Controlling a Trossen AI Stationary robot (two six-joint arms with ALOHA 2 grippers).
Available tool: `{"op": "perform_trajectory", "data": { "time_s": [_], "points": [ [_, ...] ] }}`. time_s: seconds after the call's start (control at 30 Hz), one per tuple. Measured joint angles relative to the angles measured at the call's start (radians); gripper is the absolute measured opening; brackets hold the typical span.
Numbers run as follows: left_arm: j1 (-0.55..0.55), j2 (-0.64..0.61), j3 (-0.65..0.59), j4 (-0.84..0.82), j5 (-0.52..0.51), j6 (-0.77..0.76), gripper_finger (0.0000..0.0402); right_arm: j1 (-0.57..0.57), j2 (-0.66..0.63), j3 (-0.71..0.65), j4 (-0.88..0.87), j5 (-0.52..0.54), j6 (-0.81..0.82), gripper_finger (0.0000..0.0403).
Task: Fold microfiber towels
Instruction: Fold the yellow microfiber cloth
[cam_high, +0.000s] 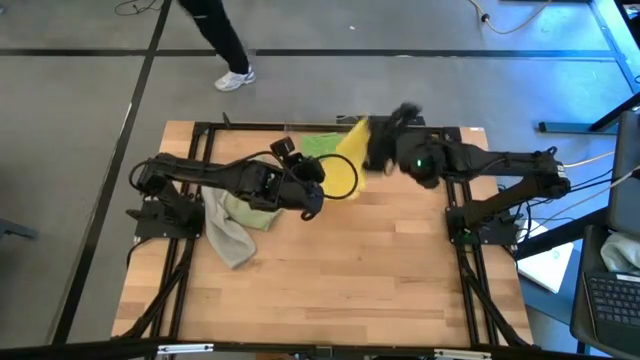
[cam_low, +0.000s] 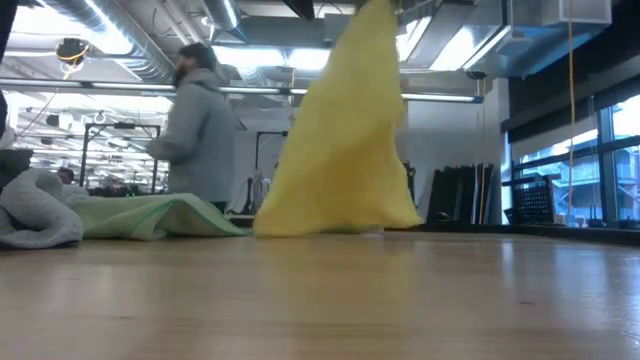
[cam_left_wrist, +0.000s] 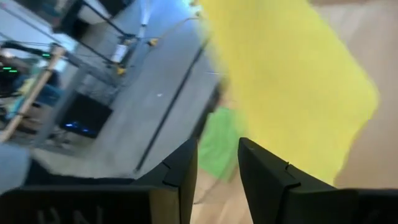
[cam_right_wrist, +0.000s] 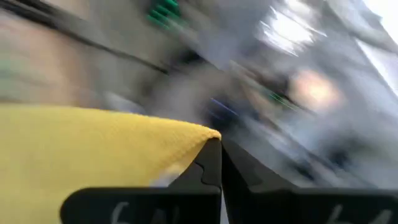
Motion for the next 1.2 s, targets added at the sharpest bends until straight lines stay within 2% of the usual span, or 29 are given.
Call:
{"op": "perform_trajectory", "data": {
  "time_s": [0.03,0.07,0.13,0.17,0.2,0.3,0.33,0.4,0.5,0.6,0.67,0.73,0.83,0.9,0.97,1.13,1.2],
  "points": [
    [-0.001,0.004,0.000,0.000,0.018,0.003,0.0109,-0.020,0.002,0.002,0.020,0.057,-0.028,0.0000],
    [-0.005,0.006,-0.001,-0.001,0.037,0.010,0.0109,-0.036,0.002,0.002,0.019,0.038,-0.043,0.0000],
    [-0.011,0.013,0.001,0.004,0.059,0.021,0.0109,-0.047,-0.004,0.001,-0.013,-0.135,-0.029,0.0000],
    [-0.014,0.018,0.001,0.007,0.064,0.027,0.0109,-0.049,-0.005,0.000,-0.017,-0.195,0.004,0.0000],
    [-0.018,0.022,0.000,0.001,0.067,0.037,0.0109,-0.050,-0.005,0.000,-0.007,-0.212,0.037,0.0000],
    [-0.019,0.040,-0.001,0.006,0.068,0.061,0.0107,-0.061,-0.006,0.002,-0.010,-0.088,0.058,0.0000],
    [-0.018,0.042,-0.001,-0.001,0.067,0.076,0.0107,-0.070,-0.004,0.002,-0.023,-0.082,0.063,0.0000],
    [-0.015,0.054,0.001,0.008,0.074,0.109,0.0107,-0.076,-0.004,0.001,-0.064,-0.133,0.103,0.0000],
    [-0.012,0.076,-0.001,0.017,0.170,0.175,0.0107,-0.077,-0.013,0.001,-0.084,-0.225,0.157,0.0000],
    [-0.006,0.115,-0.004,0.088,0.300,0.250,0.0106,-0.080,-0.023,0.001,-0.057,-0.256,0.163,0.0000],
    [-0.006,0.142,-0.025,0.175,0.318,0.294,0.0106,-0.080,-0.039,0.001,-0.025,-0.273,0.156,0.0000],
    [-0.011,0.168,-0.071,0.225,0.249,0.312,0.0106,-0.074,-0.062,0.001,0.001,-0.283,0.152,0.0000],
    [-0.028,0.190,-0.164,0.278,-0.019,0.299,0.0106,-0.070,-0.116,0.001,-0.007,-0.308,0.163,0.0001],
    [-0.040,0.190,-0.238,0.363,-0.169,0.296,0.0106,-0.071,-0.155,0.001,-0.002,-0.354,0.199,0.0001],
    [-0.050,0.190,-0.321,0.548,-0.200,0.353,0.0106,-0.073,-0.189,0.002,0.007,-0.410,0.237,0.0001],
    [-0.050,0.191,-0.524,1.107,-0.035,0.580,0.0106,-0.073,-0.216,0.002,0.012,-0.434,0.275,0.0001],
    [-0.048,0.193,-0.580,1.316,-0.012,0.671,0.0106,-0.067,-0.211,0.002,0.000,-0.444,0.279,0.0001]
  ]
}}
